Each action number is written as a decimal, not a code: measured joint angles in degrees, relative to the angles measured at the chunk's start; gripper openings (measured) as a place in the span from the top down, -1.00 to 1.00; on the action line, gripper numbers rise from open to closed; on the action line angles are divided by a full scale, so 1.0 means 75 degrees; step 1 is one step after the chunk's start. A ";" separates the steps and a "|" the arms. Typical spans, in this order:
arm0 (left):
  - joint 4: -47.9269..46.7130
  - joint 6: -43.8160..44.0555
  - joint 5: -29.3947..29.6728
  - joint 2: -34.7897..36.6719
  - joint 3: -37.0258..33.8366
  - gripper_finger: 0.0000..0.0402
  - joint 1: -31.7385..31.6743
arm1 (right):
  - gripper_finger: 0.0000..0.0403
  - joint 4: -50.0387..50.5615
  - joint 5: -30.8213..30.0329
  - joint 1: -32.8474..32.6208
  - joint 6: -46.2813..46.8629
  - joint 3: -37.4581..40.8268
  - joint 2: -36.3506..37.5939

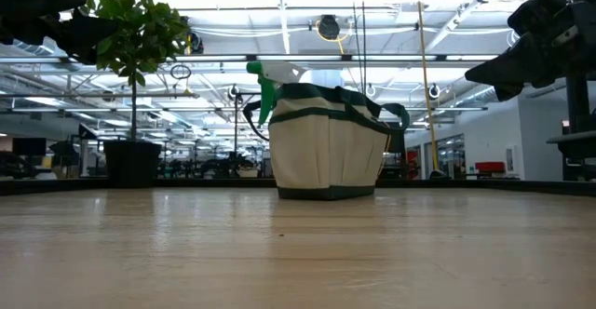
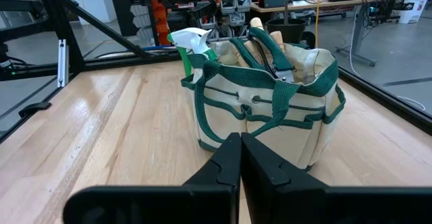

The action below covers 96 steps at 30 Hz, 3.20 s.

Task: Pick & Place Garden tools in Gardening bag
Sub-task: Return to Home Position

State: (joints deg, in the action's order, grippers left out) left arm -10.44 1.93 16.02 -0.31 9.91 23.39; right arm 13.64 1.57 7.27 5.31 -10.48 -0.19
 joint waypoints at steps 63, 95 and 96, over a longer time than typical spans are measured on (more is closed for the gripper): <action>0.0001 0.0000 0.0002 -0.0001 0.0000 -0.28 0.0000 | 1.00 0.0000 0.0001 -0.0484 -0.0001 -0.0002 0.0000; 0.0000 0.0000 0.0002 -0.0001 0.0000 -0.28 -0.0002 | 1.00 -0.0001 0.0000 -0.0481 -0.0001 -0.0003 0.0000; 0.0000 0.0001 0.0002 0.0000 0.0000 -0.28 -0.0001 | 1.00 0.0000 -0.0001 -0.0483 -0.0001 -0.0003 0.0000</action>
State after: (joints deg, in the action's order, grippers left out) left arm -10.45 1.94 16.03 -0.31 9.91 23.38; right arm 13.64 1.57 3.65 5.30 -10.50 -0.19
